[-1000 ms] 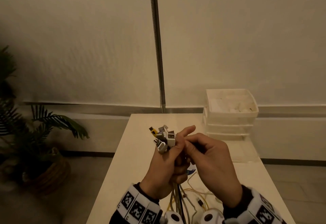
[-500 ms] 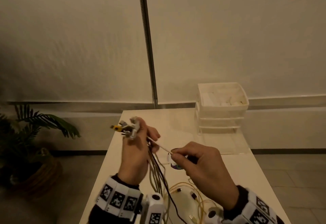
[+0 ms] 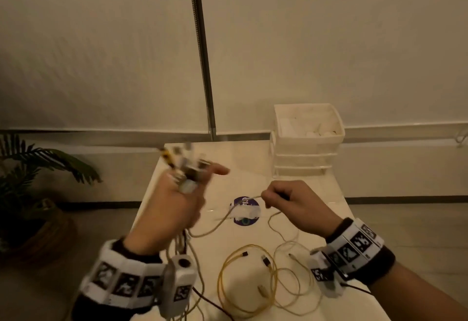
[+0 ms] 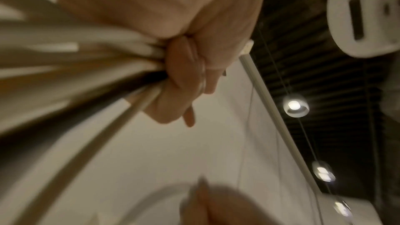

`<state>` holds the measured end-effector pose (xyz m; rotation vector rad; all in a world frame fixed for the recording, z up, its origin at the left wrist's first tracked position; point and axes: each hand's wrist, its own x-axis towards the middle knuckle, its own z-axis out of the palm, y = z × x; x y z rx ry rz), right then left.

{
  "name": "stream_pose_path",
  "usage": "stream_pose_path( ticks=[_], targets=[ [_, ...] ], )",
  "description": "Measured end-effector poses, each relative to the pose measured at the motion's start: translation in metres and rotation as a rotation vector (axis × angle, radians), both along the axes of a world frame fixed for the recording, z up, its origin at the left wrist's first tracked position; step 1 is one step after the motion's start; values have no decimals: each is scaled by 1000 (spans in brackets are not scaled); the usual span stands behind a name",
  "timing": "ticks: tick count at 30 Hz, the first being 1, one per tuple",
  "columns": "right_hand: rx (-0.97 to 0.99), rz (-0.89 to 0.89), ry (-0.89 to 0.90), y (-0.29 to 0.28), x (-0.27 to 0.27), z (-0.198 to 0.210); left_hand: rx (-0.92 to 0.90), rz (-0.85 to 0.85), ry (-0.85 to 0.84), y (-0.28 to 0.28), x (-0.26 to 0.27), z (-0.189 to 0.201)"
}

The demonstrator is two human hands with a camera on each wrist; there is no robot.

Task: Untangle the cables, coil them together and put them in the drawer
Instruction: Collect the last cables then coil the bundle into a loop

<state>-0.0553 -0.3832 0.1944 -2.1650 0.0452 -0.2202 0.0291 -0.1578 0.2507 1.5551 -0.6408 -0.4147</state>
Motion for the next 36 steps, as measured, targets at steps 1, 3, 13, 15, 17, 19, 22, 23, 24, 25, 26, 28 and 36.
stream_pose_path(
  ticks=[1,3,13,15,17,19,22,23,24,25,26,28,36],
  targets=[
    [9,30,-18,3,3,6,104,-34,-134,-13,-7,-10],
    [24,99,-52,8,6,18,247,-93,-336,-35,-21,-23],
    [92,35,25,-22,-9,3,-141,434,59,-18,24,-16],
    [142,-11,63,-33,-14,-11,-236,519,109,-2,35,-1],
    [179,-23,85,-37,-18,-17,-224,533,74,7,37,5],
    [205,-19,82,-32,-18,-18,-214,548,28,7,32,1],
    [284,-7,70,-21,-12,-16,-144,493,-82,-5,14,-9],
    [309,5,69,-18,-11,-14,-109,420,-151,-11,5,-12],
    [328,23,65,-15,-9,-12,-66,332,-229,-18,-4,-15],
    [344,49,56,-11,-8,-9,-19,243,-297,-25,-12,-19],
    [360,80,40,-6,-6,-5,35,172,-352,-33,-18,-22],
    [413,148,8,4,-4,3,121,91,-432,-46,-24,-29],
    [457,149,83,-6,-24,-1,-7,371,-206,-22,11,-38]
  ],
)
